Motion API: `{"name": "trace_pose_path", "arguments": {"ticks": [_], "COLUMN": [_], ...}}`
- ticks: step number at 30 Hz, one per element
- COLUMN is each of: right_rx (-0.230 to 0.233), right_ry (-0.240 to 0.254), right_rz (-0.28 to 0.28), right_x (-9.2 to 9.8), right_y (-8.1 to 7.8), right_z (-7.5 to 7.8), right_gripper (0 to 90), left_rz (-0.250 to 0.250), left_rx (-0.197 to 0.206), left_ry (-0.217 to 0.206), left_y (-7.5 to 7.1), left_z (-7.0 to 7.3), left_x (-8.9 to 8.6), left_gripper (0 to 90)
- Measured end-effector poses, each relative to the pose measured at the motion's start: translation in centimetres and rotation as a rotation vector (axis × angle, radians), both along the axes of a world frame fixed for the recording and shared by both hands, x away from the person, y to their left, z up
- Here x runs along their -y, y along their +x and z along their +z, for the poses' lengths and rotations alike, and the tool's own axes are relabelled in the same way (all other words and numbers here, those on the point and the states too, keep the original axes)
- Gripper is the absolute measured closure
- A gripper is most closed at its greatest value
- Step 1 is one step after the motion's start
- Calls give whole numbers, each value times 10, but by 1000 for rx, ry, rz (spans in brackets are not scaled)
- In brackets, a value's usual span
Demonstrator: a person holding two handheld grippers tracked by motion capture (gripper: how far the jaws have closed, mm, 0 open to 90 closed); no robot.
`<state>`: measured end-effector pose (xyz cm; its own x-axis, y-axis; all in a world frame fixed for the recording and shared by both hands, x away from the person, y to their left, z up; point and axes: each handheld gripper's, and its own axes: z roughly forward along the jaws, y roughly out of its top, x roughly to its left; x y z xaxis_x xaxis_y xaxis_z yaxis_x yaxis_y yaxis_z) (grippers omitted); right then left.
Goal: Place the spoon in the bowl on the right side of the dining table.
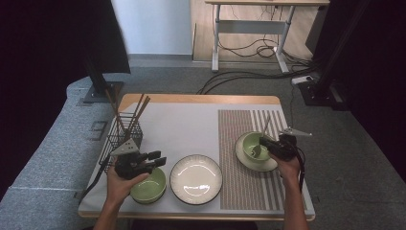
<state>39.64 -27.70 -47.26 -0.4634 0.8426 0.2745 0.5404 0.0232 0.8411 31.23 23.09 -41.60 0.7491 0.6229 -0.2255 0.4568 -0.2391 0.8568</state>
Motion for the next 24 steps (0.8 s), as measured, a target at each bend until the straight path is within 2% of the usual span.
{"name": "trace_pose_path", "arguments": {"ticks": [6,12,15,24], "right_rx": [-6,-1,-2,-1], "right_ry": [-9,-49,-51,-70], "right_rz": [0,-14,-13,-51], "right_x": [-2,-4,-4,0], "right_y": [3,3,3,2], "right_z": [-4,-3,-3,-2], "right_gripper": [899,899,899,897], "left_rz": [1,5,6,5], "left_rx": [-1,0,0,-1], "left_ry": [0,-3,-6,-9], "left_y": [0,0,0,0], "left_z": [0,1,1,1], "left_x": [-1,-2,-3,-3], "left_gripper": [600,599,599,598]}}
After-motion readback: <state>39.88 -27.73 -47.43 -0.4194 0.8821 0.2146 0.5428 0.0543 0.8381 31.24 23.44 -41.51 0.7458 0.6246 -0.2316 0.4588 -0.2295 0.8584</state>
